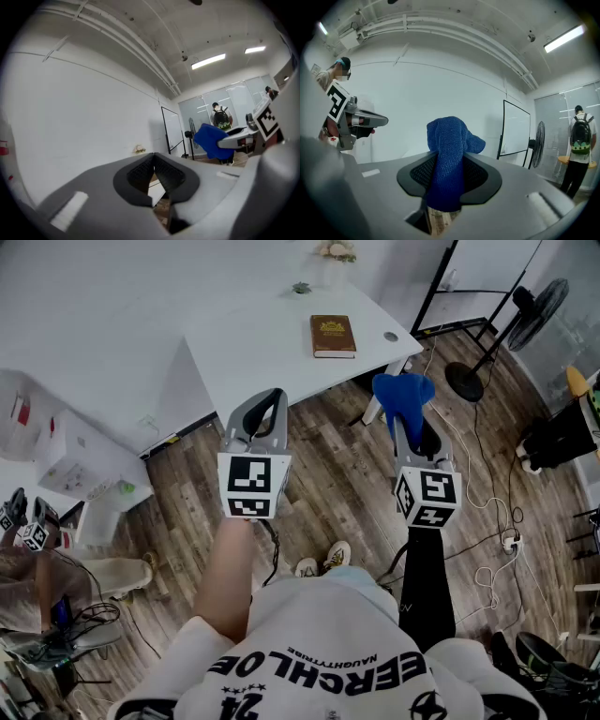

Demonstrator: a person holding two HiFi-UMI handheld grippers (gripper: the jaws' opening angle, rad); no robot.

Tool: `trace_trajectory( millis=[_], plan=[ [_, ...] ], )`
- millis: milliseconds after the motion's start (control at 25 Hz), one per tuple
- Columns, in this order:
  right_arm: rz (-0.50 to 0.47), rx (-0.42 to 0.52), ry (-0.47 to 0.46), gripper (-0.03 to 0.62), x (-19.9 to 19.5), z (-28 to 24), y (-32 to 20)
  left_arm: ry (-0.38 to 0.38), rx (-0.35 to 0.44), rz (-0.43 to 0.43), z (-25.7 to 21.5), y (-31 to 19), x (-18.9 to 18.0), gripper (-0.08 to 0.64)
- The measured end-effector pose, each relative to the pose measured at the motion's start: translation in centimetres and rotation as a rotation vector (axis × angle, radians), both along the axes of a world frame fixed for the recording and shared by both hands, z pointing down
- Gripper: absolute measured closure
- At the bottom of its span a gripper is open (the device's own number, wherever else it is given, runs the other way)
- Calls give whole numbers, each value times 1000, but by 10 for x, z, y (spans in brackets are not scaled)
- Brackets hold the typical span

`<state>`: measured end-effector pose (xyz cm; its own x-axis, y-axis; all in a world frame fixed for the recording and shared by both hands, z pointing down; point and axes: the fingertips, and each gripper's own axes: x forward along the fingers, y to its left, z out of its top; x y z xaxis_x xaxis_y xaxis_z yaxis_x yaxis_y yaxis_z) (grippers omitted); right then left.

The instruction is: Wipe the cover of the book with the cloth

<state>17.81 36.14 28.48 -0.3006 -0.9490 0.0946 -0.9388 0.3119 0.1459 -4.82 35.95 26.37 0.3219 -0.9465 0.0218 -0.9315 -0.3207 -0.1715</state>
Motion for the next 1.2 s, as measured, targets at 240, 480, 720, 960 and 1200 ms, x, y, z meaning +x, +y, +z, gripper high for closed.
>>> trace_trajectory(
  millis=[240,480,720,960,1200],
  plan=[
    [7,3,-23,463,0,0,5,-3,4,7,0,0,-1,500],
    [13,1,-49,463,9,9,-9,-4,-4,10,9,-13,5,500],
    [-21,14,-74,463,7,10,-49,-1,-9,2,14,-52,8,500],
    [-35,-9,-84,463,14,20,-101,5,-17,0,17,-102,17,500],
    [-108,0,-96,462,15,21,-172,6,-12,-41,15,-165,22,500]
  ],
)
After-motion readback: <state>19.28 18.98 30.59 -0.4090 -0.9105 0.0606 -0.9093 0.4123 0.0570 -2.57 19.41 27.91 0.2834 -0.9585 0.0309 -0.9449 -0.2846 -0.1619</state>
